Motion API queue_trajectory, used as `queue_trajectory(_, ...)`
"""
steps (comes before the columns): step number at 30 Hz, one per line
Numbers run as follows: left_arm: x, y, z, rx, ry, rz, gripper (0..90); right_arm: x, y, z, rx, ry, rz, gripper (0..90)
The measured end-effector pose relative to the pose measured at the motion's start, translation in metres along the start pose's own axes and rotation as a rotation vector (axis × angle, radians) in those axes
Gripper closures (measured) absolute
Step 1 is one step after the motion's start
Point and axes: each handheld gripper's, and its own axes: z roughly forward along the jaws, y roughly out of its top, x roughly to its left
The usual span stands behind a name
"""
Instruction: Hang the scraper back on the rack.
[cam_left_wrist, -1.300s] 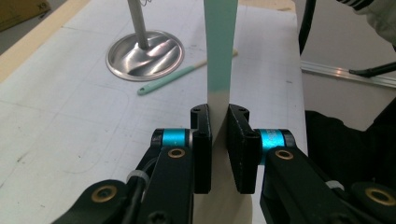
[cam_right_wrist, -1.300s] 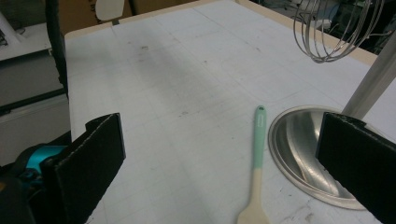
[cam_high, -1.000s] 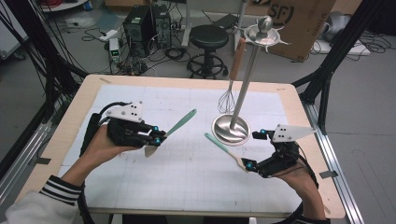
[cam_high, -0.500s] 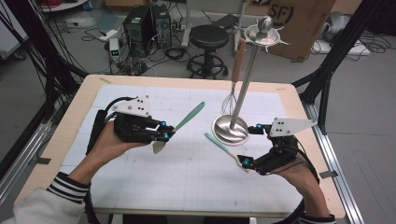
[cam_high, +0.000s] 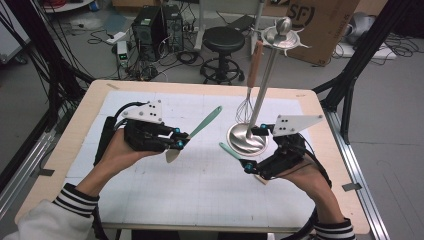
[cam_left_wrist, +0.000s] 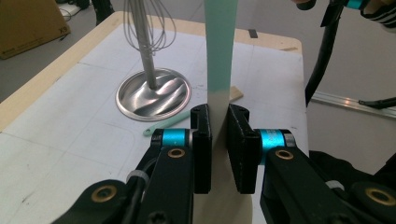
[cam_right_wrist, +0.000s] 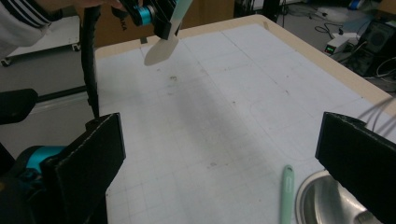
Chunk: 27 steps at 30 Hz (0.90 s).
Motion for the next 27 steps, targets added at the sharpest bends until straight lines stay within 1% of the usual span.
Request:
queue_trajectory(1,0.000,0.000,0.000,0.004,0.002,-0.002,80.5,0.001,0.002,0.002,0.003,0.006,0.012,0.0)
queue_trajectory(3,0.001,0.000,0.001,0.006,0.003,0.000,80.6,0.002,0.006,0.006,-0.003,0.013,0.015,0.0)
queue_trajectory(4,0.000,0.000,0.001,0.007,0.005,-0.001,80.5,0.001,0.008,0.008,-0.011,0.015,0.004,0.0)
queue_trajectory(5,0.000,0.000,0.001,0.007,0.005,-0.002,80.6,0.002,0.010,0.010,-0.007,0.020,0.013,0.0)
queue_trajectory(6,0.000,0.000,0.001,0.003,0.006,-0.005,80.5,0.002,0.012,0.012,-0.014,0.017,0.006,0.0)
queue_trajectory(9,0.000,0.001,0.001,0.000,0.011,-0.010,80.6,0.004,0.018,0.017,-0.017,0.024,0.012,0.0)
queue_trajectory(10,0.000,0.001,0.001,-0.002,0.015,-0.013,80.6,0.003,0.019,0.019,-0.023,0.022,0.005,0.0)
queue_trajectory(11,0.000,0.001,0.001,0.001,0.020,-0.012,80.6,0.005,0.021,0.021,-0.019,0.026,0.014,0.0)
queue_trajectory(13,0.000,0.001,0.001,0.003,0.026,-0.020,80.6,0.005,0.025,0.025,-0.027,0.024,0.004,0.0)
queue_trajectory(15,0.001,0.001,0.001,0.005,0.029,-0.020,80.6,0.006,0.029,0.028,-0.033,0.026,0.002,0.1)
queue_trajectory(16,0.001,0.001,0.001,0.000,0.029,-0.026,80.6,0.007,0.031,0.030,-0.029,0.025,0.008,0.6)
queue_trajectory(17,0.001,0.001,0.001,-0.001,0.031,-0.024,80.6,0.007,0.032,0.032,-0.028,0.027,0.008,2.1)
queue_trajectory(18,0.001,0.001,0.001,-0.001,0.033,-0.023,80.5,0.007,0.034,0.033,-0.029,0.026,0.007,4.3)
queue_trajectory(19,0.001,0.001,0.001,-0.001,0.035,-0.026,80.5,0.006,0.036,0.035,-0.034,0.023,-0.001,4.3)
queue_trajectory(21,0.002,0.000,0.001,0.001,0.033,-0.026,80.6,0.007,0.040,0.039,-0.037,0.031,0.017,4.3)
queue_trajectory(23,0.002,0.000,0.001,-0.001,0.035,-0.030,80.5,0.006,0.043,0.043,-0.046,0.034,0.019,4.3)
queue_trajectory(27,0.002,0.000,0.000,0.002,0.036,-0.023,80.5,0.006,0.046,0.049,-0.029,0.036,0.017,4.3)
